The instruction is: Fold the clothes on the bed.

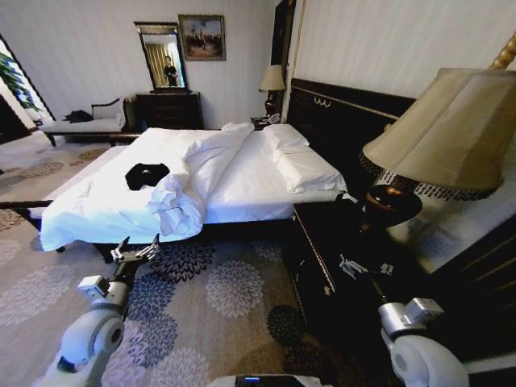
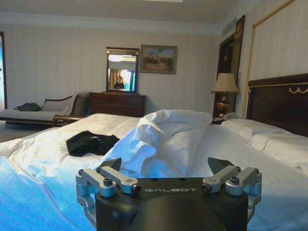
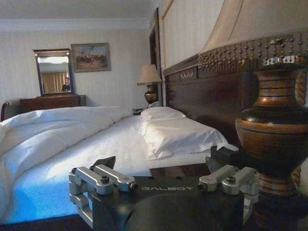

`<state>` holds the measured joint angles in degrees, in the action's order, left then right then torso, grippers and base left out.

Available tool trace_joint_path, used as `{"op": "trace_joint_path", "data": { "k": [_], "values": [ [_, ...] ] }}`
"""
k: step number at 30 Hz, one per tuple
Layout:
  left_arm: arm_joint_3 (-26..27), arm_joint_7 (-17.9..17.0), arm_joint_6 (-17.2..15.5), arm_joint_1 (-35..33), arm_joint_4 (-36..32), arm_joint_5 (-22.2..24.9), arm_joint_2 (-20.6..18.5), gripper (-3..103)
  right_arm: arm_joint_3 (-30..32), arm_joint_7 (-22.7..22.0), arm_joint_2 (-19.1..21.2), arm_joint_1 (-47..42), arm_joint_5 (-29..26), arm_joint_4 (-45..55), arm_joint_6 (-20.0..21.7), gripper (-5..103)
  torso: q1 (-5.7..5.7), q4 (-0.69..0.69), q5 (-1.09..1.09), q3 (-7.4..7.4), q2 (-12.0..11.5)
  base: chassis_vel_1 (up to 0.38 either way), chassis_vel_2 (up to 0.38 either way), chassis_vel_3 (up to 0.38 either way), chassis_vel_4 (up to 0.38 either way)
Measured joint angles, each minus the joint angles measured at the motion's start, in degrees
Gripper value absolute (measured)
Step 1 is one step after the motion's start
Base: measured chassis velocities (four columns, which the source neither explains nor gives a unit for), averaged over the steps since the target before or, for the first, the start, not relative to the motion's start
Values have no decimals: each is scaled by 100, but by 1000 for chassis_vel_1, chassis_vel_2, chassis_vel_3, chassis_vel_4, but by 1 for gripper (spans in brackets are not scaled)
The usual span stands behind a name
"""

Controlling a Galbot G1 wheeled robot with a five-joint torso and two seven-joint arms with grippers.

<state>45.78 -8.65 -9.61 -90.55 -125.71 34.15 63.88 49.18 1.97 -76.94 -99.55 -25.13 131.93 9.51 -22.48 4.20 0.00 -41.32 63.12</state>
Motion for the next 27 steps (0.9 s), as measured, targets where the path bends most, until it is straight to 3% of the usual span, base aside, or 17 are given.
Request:
{"op": "trace_joint_path", "data": {
  "k": [27],
  "values": [
    [-47,60,14,-162,-112,-176,173,100,-2,113,-118,-189,287,53,-124,100,0,0,0,0,0,0,0,0,0]
  ]
}}
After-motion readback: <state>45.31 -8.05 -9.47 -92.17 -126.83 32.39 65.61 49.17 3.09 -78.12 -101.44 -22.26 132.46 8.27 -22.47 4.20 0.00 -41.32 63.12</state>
